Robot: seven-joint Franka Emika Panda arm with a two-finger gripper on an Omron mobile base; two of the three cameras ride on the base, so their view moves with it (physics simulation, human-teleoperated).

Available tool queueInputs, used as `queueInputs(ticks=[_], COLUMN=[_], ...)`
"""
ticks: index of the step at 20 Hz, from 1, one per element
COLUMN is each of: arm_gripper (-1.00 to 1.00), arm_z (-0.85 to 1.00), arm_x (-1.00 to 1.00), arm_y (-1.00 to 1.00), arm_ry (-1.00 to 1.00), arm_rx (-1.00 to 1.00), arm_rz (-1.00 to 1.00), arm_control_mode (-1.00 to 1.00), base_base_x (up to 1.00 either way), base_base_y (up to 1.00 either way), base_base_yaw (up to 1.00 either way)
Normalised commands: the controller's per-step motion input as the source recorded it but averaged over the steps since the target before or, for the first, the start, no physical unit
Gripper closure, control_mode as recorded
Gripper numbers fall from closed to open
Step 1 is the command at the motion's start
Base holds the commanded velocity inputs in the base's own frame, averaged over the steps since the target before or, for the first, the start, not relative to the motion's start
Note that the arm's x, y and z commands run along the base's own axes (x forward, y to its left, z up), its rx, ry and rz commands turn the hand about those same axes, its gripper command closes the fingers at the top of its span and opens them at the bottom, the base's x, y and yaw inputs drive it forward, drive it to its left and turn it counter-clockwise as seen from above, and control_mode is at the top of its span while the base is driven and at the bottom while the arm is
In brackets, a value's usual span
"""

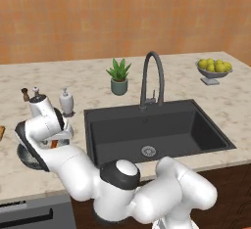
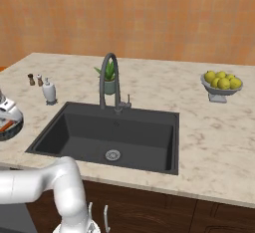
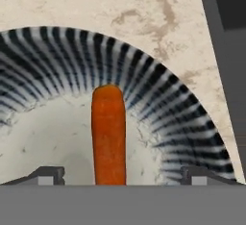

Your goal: Pick the carrot from the sink and place it in the bowl. Then pick the bowl and place it in the microwave. Then close the microwave door and press the start button.

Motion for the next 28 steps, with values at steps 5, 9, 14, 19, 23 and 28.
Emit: queueInputs(ticks=[5, 9, 14, 19, 23, 28], arm_gripper=[-1.00, -1.00, -1.00, -1.00, -1.00, -1.00], arm_z=[0.18, 0.01, -0.14, -0.10, -0.11, -0.09], arm_x=[-0.28, -0.19, -0.05, 0.08, 0.12, 0.16], arm_y=[-0.54, -0.13, -0.01, 0.00, 0.00, 0.05], arm_ry=[-0.04, -0.01, 0.00, 0.00, 0.00, 0.00], arm_rx=[0.12, 0.08, 0.04, 0.04, 0.02, 0.00], arm_rz=[0.00, 0.00, 0.00, 0.00, 0.00, 0.00], arm_control_mode=[-1.00, -1.00, -1.00, -1.00, -1.00, -1.00], base_base_x=[0.00, 0.00, 0.00, 0.00, 0.00, 0.00], base_base_y=[0.00, 0.00, 0.00, 0.00, 0.00, 0.00], base_base_yaw=[0.00, 0.00, 0.00, 0.00, 0.00, 0.00])
